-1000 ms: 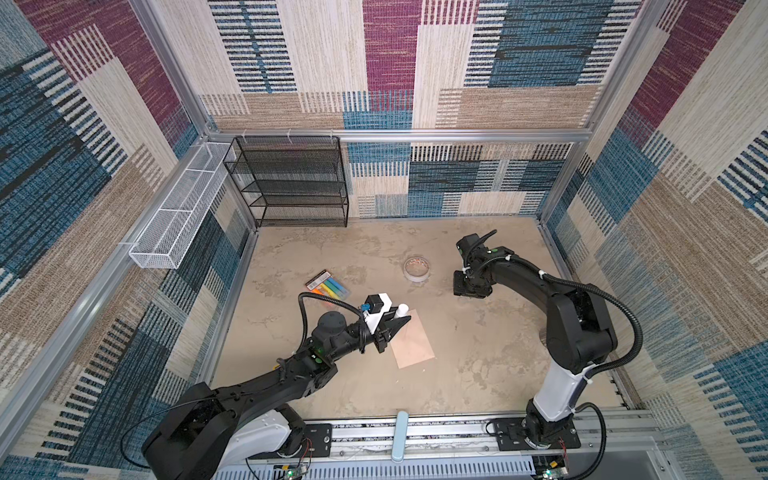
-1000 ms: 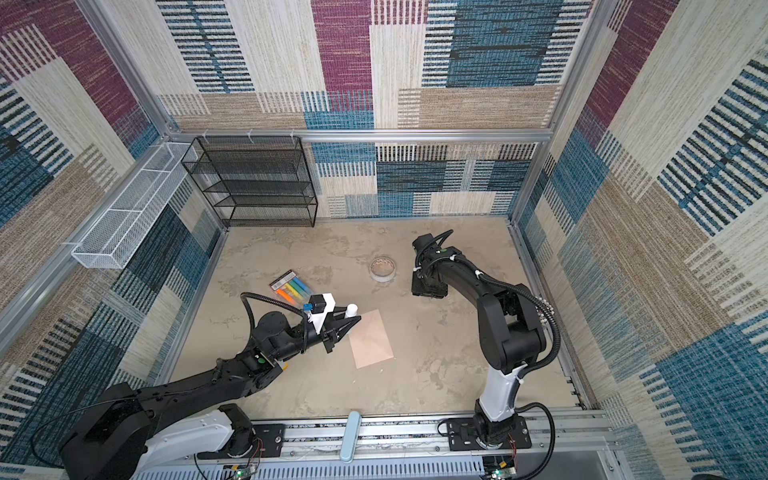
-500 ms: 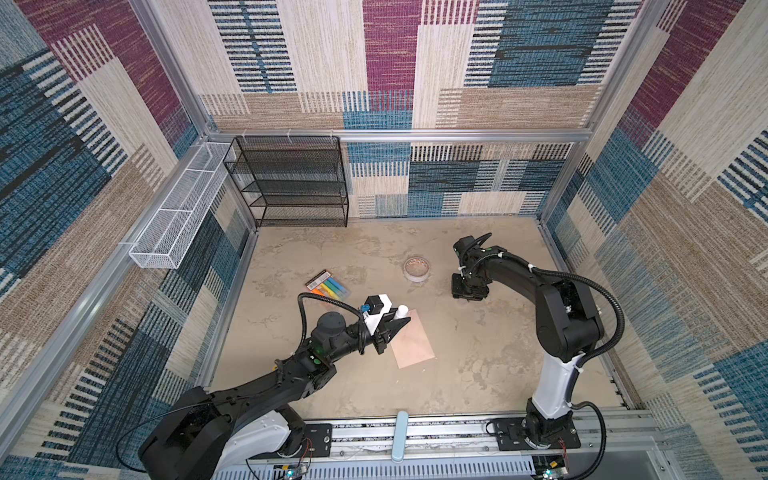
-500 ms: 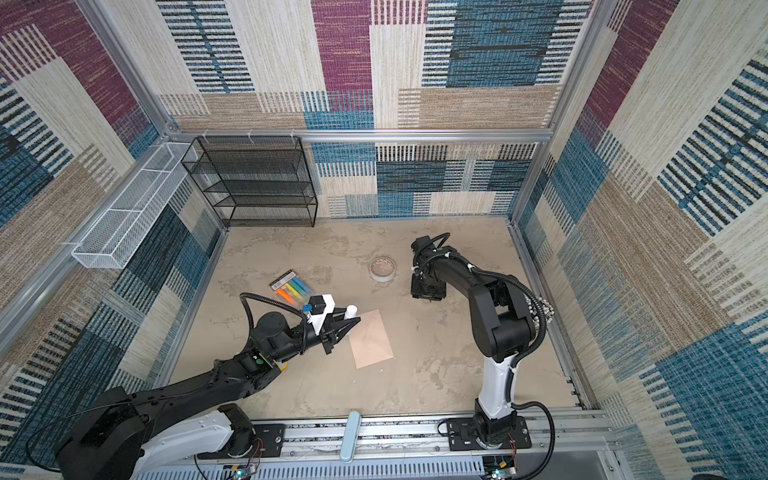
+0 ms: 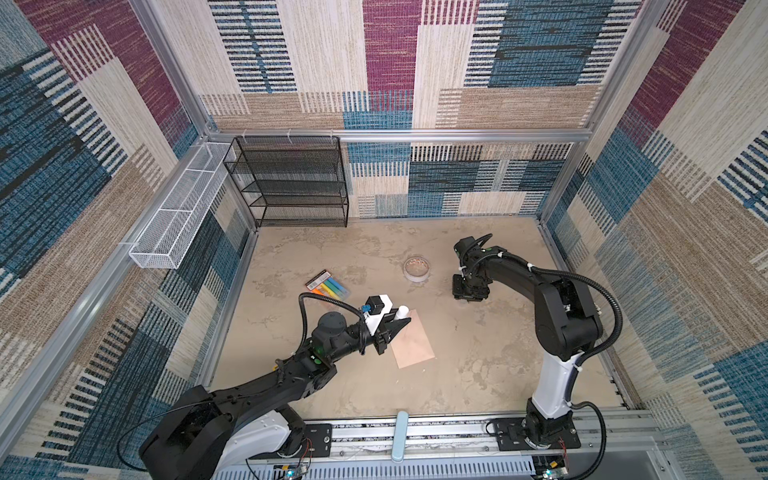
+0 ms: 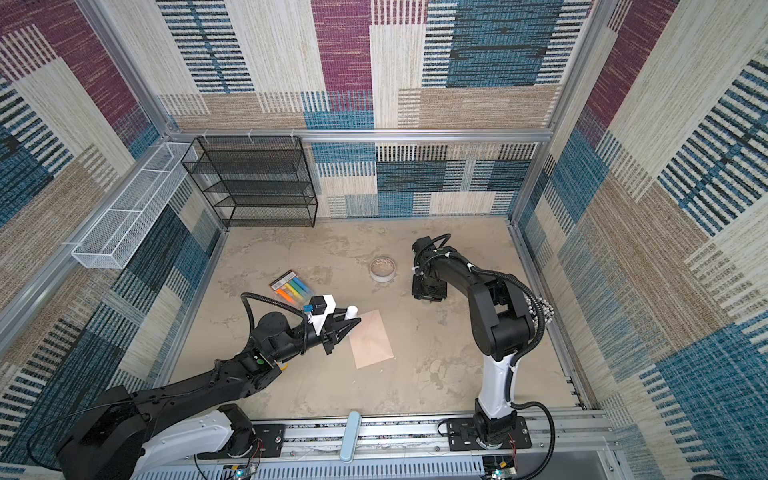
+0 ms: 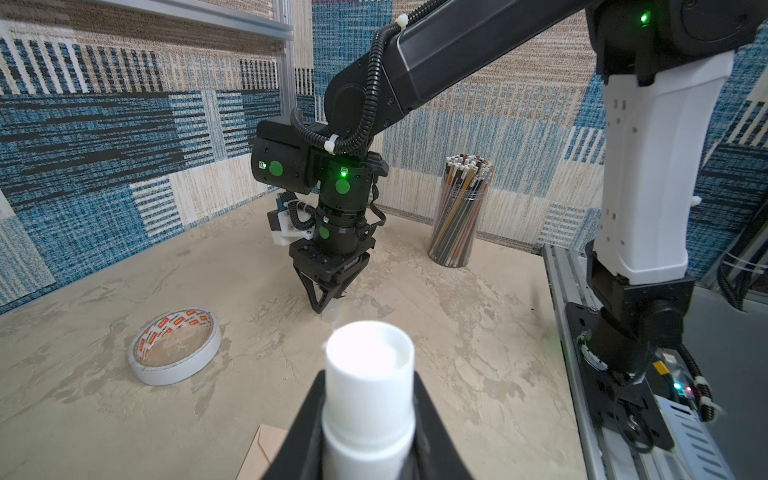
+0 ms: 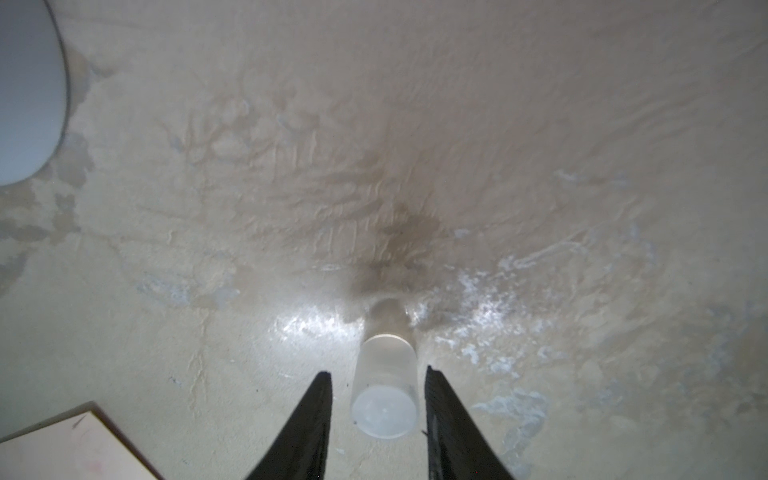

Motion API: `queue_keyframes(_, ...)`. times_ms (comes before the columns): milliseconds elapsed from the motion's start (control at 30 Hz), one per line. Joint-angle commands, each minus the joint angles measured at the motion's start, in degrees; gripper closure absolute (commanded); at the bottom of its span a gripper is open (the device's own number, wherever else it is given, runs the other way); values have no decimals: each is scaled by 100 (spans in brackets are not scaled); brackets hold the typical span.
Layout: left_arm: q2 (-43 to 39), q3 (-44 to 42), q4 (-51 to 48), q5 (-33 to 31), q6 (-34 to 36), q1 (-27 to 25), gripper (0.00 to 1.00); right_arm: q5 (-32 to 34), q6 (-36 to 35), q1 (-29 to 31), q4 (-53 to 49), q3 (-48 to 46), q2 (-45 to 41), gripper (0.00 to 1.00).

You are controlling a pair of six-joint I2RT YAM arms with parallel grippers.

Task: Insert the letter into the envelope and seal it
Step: 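Close the right gripper on the translucent cap and lift it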

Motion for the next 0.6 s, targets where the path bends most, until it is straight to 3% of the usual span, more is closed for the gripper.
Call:
queue_keyframes(0, -7, 6, 147, 26, 108, -1, 100, 62, 60, 6, -66, -12, -2, 60)
queue_keyframes(567, 24, 13, 146, 26, 99, -9, 100, 57, 50, 6, -121, -51, -3, 65)
